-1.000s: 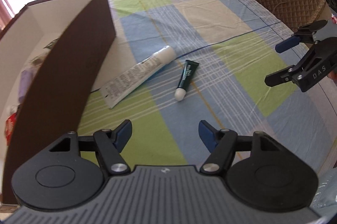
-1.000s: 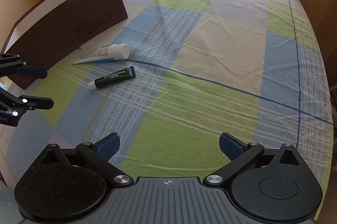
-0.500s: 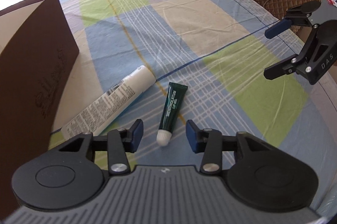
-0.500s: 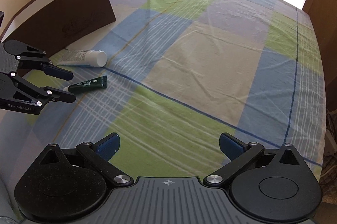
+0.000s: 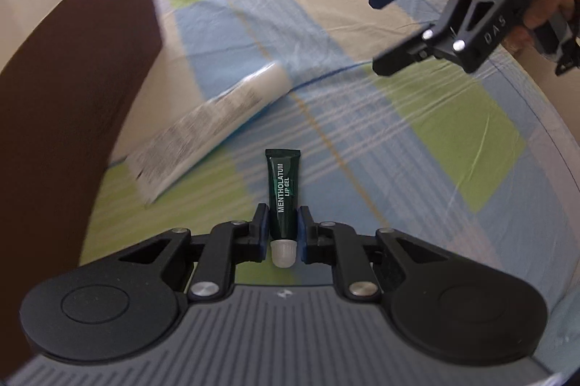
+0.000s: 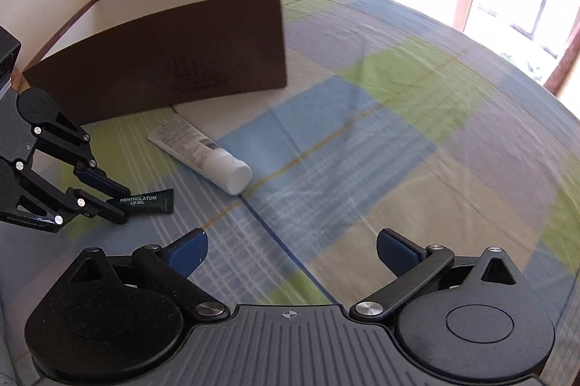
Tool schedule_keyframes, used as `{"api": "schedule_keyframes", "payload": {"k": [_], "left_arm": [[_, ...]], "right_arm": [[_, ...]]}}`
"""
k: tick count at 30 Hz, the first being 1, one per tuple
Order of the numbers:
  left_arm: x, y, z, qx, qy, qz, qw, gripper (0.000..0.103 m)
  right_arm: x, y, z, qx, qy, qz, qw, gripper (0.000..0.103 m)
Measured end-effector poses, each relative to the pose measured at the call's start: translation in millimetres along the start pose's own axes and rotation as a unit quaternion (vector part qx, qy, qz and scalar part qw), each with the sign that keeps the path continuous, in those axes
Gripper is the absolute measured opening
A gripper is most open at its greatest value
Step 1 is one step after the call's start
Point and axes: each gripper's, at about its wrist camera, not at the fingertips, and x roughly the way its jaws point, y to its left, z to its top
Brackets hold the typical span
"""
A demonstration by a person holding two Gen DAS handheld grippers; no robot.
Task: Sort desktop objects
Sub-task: 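Grasp the green lip gel tube with the left tool while the right grasps the white toothpaste, then carry the lip gel tube and toothpaste tube over the brown box with both tools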
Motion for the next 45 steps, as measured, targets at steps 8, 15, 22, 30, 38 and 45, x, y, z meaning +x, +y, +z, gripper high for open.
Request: {"api": "schedule_keyframes", "payload": {"k": [8,15,22,30,38,45], "left_arm": [[-34,37,-48,-0.093,0.016,0.057,0.9939,0.013],[-48,47,-66,-0.136,0.015,0.077,0.9876,0.013],[-54,51,-74,-0.160,0.018,0.075,0.9840,0.013],[-53,57,-71,-0.183,0.010,0.068,0.9807,0.025],[-53,48,-74,-0.156,0.016,0.097,0.9828,0.013],[-64,40,-84,-0.176,0.031,0.091,0.9795,0.013]], "right_arm": [[51,39,43,-0.109,0.008,0.056,0.992,0.074],[74,57,45,-0.127,0.030,0.042,0.991,0.041],[52,70,18,-0.074,0.080,0.023,0.994,0.032],[45,75,11,-0.002,0.032,-0.012,0.999,0.078],[65,98,12,0.014,0.034,-0.042,0.998,0.037],[43,111,-9,0.100,0.039,-0.021,0.994,0.033]]}}
